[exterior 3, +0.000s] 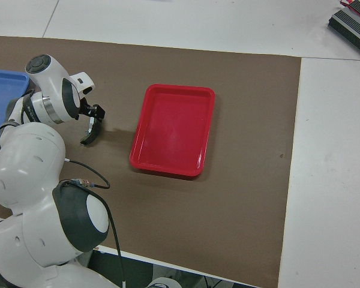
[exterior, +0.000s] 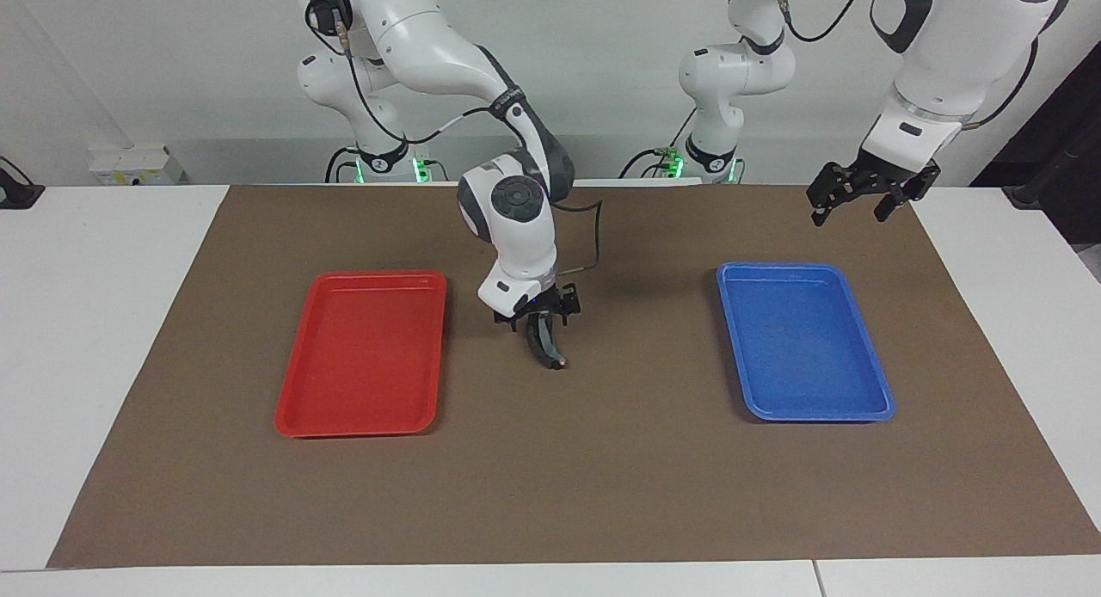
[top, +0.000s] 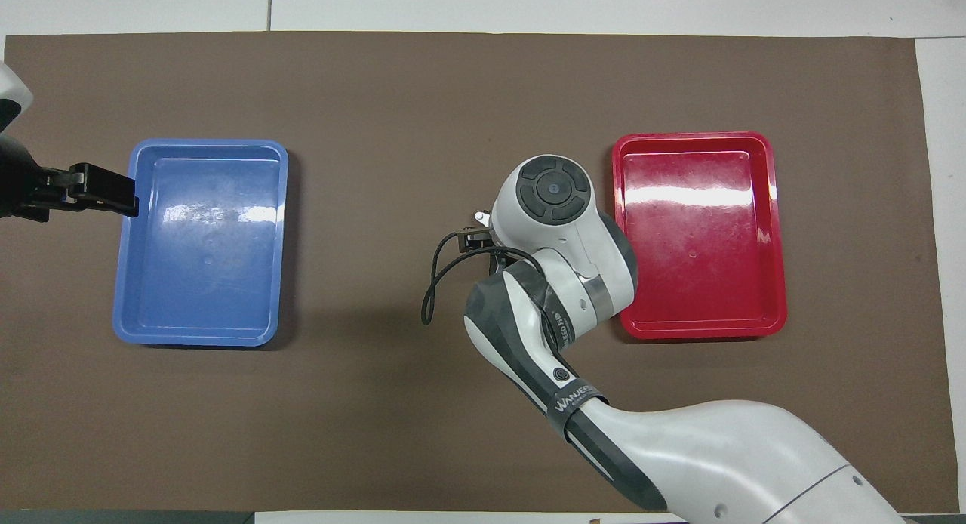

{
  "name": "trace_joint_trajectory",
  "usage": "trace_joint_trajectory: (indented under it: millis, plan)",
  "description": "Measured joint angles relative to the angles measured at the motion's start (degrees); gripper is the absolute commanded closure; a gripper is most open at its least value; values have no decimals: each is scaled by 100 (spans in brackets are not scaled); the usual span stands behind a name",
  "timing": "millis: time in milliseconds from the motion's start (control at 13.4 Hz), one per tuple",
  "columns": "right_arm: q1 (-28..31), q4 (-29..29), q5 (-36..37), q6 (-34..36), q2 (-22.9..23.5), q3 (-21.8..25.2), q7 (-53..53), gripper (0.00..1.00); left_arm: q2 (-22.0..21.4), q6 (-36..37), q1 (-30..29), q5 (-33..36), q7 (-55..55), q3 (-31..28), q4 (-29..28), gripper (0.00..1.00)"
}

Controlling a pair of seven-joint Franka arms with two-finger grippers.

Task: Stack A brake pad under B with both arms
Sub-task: 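Open the right gripper and raise it away from the stacked pads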

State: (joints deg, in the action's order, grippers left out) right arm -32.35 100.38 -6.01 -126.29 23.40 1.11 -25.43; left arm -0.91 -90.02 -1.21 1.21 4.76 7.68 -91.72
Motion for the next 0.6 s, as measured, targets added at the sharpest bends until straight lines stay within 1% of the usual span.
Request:
trace_joint_trajectory:
  millis: [224,597]
  plan:
    - [381,-52,2,439,-452,56,1,1,0,-1,4,-1,0,7,-2,0]
    - [1388,-95,59,1919,-1394,89,78,0,0,-1,8,-3,0,23,-56,0]
